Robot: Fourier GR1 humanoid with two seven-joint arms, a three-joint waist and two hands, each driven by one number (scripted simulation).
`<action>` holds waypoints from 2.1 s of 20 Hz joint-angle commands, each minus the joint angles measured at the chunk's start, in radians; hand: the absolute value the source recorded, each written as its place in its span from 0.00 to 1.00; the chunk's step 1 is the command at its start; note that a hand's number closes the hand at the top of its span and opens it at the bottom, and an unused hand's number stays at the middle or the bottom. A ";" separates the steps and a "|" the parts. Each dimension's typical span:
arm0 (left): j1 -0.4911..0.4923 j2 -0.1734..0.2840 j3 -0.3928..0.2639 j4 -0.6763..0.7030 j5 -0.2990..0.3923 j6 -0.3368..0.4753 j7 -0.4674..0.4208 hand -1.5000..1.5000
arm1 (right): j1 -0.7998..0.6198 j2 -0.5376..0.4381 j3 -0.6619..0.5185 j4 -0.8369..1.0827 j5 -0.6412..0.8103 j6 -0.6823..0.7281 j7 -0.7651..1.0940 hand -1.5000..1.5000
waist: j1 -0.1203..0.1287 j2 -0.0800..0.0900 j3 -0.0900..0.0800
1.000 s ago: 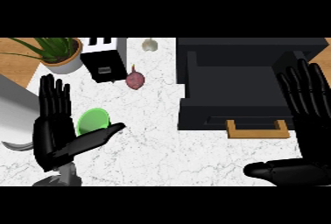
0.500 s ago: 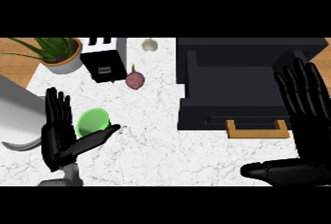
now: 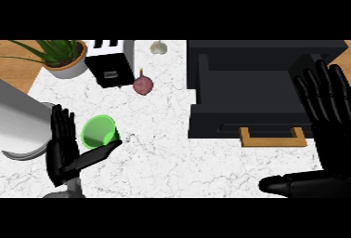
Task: Pick up the cup, place it into the drawer and close the drawer
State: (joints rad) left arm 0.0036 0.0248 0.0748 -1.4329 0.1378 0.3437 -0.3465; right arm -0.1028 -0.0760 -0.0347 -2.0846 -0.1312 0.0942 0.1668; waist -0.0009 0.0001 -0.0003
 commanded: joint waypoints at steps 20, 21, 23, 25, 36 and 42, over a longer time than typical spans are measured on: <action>-0.077 0.031 0.133 0.478 0.113 -0.138 -0.350 0.00 | 0.001 -0.003 0.003 -0.021 -0.007 0.017 0.035 0.00 | 0.000 0.000 0.000; -0.082 -0.011 0.105 0.434 0.082 -0.046 -0.328 0.00 | 0.002 0.021 0.030 0.017 0.019 0.010 -0.009 0.00 | 0.001 0.000 0.000; -0.171 0.038 0.159 0.600 0.125 -0.147 -0.389 0.00 | 0.028 0.001 -0.010 0.068 -0.003 0.059 -0.094 0.00 | -0.002 0.001 0.000; -0.138 -0.003 0.107 0.495 0.107 -0.090 -0.328 0.00 | -0.037 -0.021 -0.022 0.002 -0.024 0.026 0.051 0.00 | 0.000 0.000 0.000; -0.263 0.054 0.183 0.807 0.163 -0.248 -0.531 0.00 | 0.021 0.012 0.004 0.028 -0.001 0.041 -0.032 0.00 | -0.002 0.001 0.000; -0.280 0.091 0.201 0.860 0.194 -0.309 -0.534 0.00 | 0.012 -0.031 -0.062 -0.034 -0.086 0.061 0.034 0.00 | -0.004 0.000 0.000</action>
State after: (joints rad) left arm -0.2597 0.0785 0.2597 -0.6278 0.3098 0.0990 -0.8721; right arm -0.1034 -0.0810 -0.0526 -2.0945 -0.1587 0.1259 0.1888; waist -0.0032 0.0007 -0.0005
